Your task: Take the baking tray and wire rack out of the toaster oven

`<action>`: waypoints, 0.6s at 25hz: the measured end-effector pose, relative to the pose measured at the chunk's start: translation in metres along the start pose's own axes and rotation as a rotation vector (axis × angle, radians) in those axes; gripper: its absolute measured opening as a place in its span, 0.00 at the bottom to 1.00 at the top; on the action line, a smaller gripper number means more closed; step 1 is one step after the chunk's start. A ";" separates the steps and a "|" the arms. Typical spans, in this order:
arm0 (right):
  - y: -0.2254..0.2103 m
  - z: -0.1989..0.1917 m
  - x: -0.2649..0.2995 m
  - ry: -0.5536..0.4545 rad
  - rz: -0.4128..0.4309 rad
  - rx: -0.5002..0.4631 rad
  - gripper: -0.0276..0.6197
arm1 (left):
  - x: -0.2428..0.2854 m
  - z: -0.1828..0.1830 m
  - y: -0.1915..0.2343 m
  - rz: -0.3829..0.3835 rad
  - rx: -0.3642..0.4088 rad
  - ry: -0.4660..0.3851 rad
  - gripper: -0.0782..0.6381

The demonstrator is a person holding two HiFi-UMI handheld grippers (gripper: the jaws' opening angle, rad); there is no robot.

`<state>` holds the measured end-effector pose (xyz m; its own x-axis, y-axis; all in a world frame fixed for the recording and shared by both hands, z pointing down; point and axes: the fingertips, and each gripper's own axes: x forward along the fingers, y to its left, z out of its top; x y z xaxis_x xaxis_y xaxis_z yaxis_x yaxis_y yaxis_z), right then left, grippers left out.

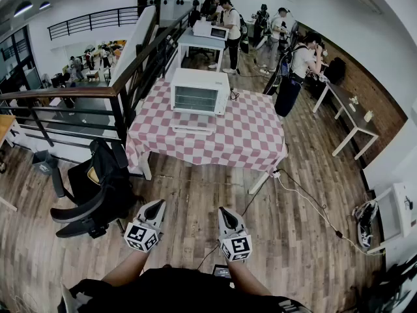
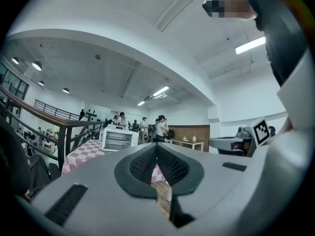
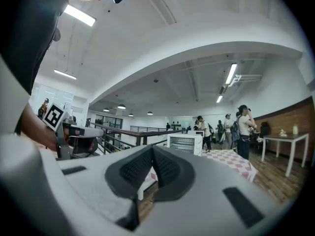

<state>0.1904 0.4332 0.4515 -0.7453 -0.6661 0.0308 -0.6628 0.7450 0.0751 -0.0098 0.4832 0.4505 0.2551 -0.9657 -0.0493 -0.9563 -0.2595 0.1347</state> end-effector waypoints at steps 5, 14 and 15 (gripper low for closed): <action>0.013 0.007 0.000 -0.057 0.015 0.067 0.05 | -0.004 0.002 -0.004 -0.020 -0.038 0.009 0.10; 0.002 0.018 -0.003 -0.134 0.082 0.145 0.35 | -0.010 -0.002 -0.015 -0.006 -0.056 0.021 0.10; 0.003 0.017 -0.003 -0.128 0.101 0.152 0.35 | -0.010 -0.002 -0.016 -0.006 -0.054 0.023 0.10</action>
<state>0.1893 0.4376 0.4343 -0.8050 -0.5853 -0.0967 -0.5808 0.8108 -0.0730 0.0037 0.4969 0.4502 0.2643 -0.9640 -0.0280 -0.9458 -0.2648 0.1879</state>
